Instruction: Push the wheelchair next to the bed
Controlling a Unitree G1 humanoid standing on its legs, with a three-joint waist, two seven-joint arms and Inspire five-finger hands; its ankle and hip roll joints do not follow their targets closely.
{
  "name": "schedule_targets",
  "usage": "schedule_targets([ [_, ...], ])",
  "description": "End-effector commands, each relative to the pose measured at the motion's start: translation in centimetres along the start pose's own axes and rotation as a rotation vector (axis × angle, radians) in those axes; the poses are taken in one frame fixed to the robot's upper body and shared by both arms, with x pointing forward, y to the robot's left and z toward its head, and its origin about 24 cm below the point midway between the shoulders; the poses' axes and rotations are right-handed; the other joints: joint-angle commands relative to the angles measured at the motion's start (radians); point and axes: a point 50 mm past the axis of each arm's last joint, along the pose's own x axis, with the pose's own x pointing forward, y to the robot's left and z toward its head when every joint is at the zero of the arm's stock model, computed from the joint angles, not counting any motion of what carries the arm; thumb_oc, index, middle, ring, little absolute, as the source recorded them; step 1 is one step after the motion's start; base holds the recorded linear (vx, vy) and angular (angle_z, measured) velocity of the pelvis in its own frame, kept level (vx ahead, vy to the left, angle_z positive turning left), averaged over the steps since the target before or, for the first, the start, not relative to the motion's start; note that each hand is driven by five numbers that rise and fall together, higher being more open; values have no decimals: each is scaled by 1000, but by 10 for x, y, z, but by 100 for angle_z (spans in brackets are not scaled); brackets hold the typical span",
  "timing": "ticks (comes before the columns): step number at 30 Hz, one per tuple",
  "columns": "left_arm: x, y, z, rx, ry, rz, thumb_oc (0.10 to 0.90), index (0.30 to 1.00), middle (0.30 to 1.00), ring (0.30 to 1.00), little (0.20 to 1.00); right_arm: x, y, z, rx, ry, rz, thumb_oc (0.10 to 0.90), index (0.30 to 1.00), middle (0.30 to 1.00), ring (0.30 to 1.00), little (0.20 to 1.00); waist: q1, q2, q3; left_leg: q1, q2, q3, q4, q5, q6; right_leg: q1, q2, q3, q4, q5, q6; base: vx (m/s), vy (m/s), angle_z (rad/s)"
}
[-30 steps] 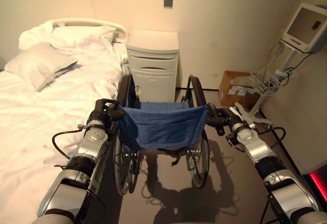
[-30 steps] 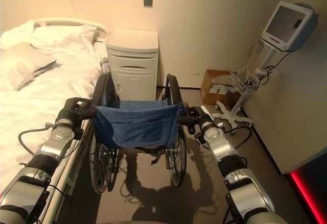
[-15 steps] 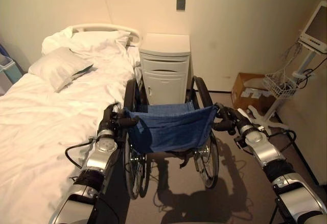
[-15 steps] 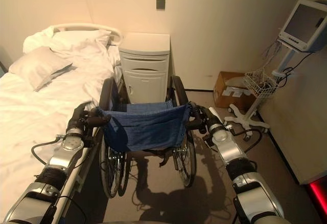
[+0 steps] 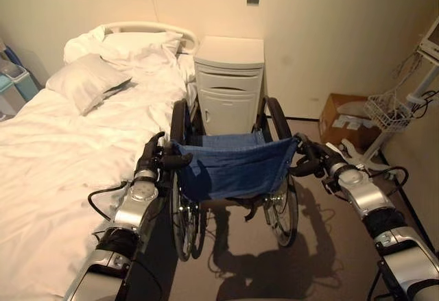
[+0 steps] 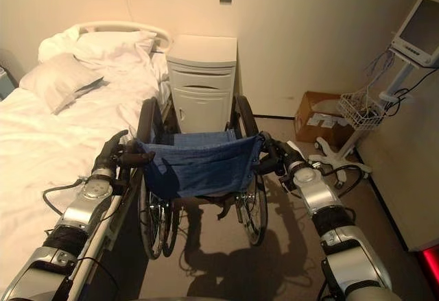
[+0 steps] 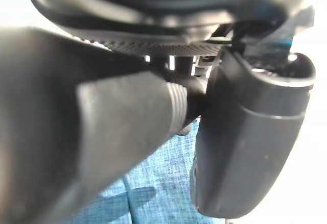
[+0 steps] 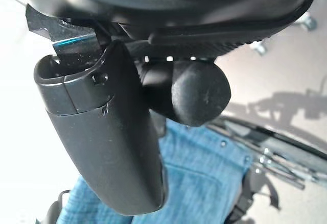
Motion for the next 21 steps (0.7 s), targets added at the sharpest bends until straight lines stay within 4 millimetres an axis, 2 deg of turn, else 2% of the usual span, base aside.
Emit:
schedule_targets([
  [1,3,34,-15,52,111,1,800,900,900,900,900,-10,-47,-6,-40,62,-78,800,900,900,900,900,5,7,-21,-9,-12,-21,9,-33,-16,-34,18,16,91,-31,-27,0,0,0],
  [5,3,56,-4,-25,116,-22,800,900,900,900,900,-16,-56,1,101,9,-49,800,900,900,900,900,0,13,-25,-7,-12,-20,6,-31,-18,-30,20,20,85,-31,-25,-12,0,0],
  [6,3,68,0,-73,135,-60,800,900,900,900,900,-20,-63,0,171,-9,-37,800,900,900,900,900,-2,17,-27,-7,-11,-19,5,-31,-19,-29,21,22,83,-30,-24,-41,0,0],
  [7,3,70,0,-90,139,-70,800,900,900,900,900,-20,-64,0,184,-11,-38,800,900,900,900,900,-3,18,-27,-7,-11,-19,5,-30,-20,-30,21,22,82,-29,-24,-59,2,0],
  [8,2,82,3,-159,153,-104,800,900,900,900,900,-26,-77,-2,218,-16,-64,800,900,900,900,900,-6,22,-26,-4,-11,-17,5,-32,-22,-26,23,23,80,-31,-22,-40,2,1],
  [10,1,86,3,-202,163,-128,800,900,900,900,900,-28,-84,-4,236,-13,-81,800,900,900,900,900,-7,24,-30,-9,-11,-15,4,-30,-22,-30,24,25,78,-28,-22,-44,7,2],
  [11,-2,93,2,-309,186,-182,800,900,900,900,900,-34,-95,-11,295,3,-91,800,900,900,900,900,-10,31,-33,-8,-8,-11,3,-28,-24,-30,25,27,76,-28,-21,-42,12,3],
  [12,-2,94,2,-320,188,-189,800,900,900,900,900,-34,-97,-12,310,2,-90,800,900,900,900,900,-10,32,-33,-9,-8,-10,3,-28,-24,-30,25,27,75,-28,-21,-44,14,4],
  [14,-5,104,0,-377,198,-208,800,900,900,900,900,-39,-105,-17,372,7,-91,800,900,900,900,900,-12,36,-36,-9,-8,-9,1,-28,-26,-31,28,30,72,-28,-22,-19,9,2],
  [15,-7,116,-3,-468,200,-216,800,900,900,900,900,-45,-117,-23,447,8,-87,800,900,900,900,900,-12,40,-39,-10,-8,-8,0,-27,-27,-31,30,32,69,-28,-21,-29,15,4],
  [21,-17,145,-10,-731,173,-246,800,900,900,900,900,-64,-148,-30,680,-44,-46,800,900,900,900,900,-12,40,-46,-14,-12,-10,-2,-32,-33,-30,36,35,63,-35,-22,-22,7,4],
])
